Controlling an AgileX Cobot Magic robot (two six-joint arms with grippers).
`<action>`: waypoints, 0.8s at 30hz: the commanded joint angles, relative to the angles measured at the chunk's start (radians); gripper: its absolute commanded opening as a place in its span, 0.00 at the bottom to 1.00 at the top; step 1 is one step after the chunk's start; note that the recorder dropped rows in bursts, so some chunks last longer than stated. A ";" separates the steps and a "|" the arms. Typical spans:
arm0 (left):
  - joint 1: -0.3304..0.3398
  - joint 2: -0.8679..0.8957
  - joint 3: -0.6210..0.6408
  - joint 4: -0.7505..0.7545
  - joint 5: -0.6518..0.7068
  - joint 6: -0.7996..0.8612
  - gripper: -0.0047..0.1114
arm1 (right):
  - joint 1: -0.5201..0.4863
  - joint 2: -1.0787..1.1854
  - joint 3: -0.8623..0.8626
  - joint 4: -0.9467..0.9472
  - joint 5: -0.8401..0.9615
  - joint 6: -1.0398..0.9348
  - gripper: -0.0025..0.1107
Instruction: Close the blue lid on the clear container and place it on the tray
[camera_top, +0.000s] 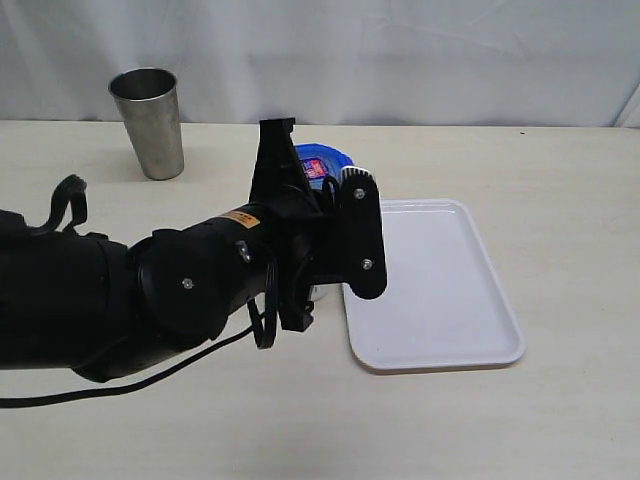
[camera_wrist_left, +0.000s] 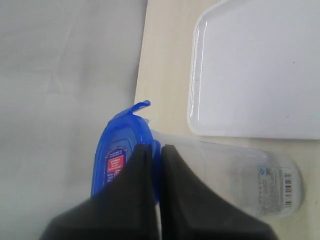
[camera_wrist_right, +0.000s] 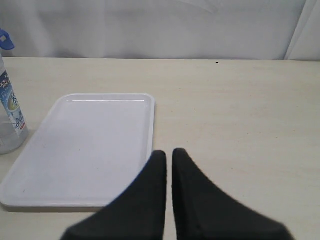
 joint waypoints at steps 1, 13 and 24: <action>-0.007 -0.007 0.003 -0.011 0.008 -0.005 0.04 | -0.007 -0.005 0.002 0.000 0.000 -0.005 0.06; -0.007 -0.007 0.003 -0.011 -0.039 -0.003 0.04 | -0.007 -0.005 0.002 0.000 0.000 -0.005 0.06; -0.007 -0.007 0.003 -0.066 -0.037 0.025 0.04 | -0.007 -0.005 0.002 0.000 0.000 -0.005 0.06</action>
